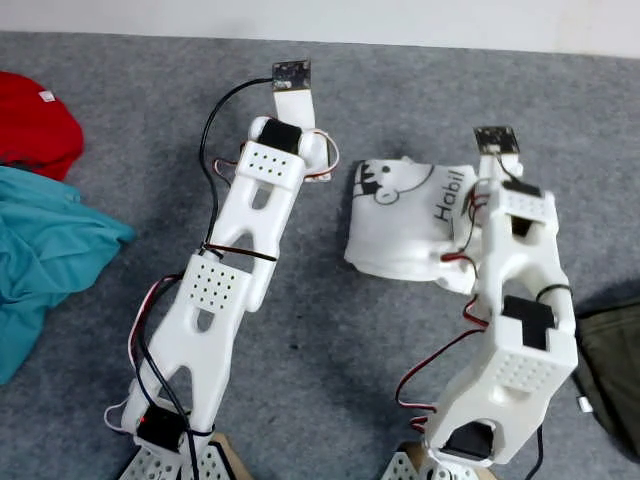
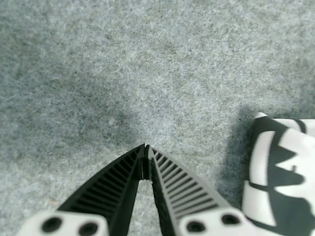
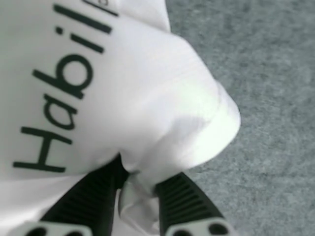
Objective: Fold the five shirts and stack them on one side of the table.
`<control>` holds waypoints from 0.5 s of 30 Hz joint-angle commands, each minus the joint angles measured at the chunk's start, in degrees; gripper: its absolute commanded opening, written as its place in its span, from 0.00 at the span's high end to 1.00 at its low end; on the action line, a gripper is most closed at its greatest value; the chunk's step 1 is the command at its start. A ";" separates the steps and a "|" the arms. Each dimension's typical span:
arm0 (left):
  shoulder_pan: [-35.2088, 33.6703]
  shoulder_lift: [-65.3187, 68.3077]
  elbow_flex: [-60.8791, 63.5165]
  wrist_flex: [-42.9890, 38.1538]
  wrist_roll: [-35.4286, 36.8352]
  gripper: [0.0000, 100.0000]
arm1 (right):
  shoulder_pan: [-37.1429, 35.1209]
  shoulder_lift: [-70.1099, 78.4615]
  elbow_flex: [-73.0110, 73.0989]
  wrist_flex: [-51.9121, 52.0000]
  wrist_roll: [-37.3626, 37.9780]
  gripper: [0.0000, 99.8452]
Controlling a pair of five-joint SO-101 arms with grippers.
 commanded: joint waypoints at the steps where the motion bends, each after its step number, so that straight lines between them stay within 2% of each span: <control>1: -0.40 -0.84 -1.45 -0.88 0.18 0.99 | 1.80 -1.01 -12.53 8.13 0.88 0.99; 9: -0.40 -0.75 -1.36 -0.88 0.09 0.99 | 10.15 -0.92 -33.71 23.96 0.88 0.99; 15: -0.40 -0.75 -1.36 -0.88 0.09 0.99 | 17.63 -0.92 -43.56 30.73 0.88 0.99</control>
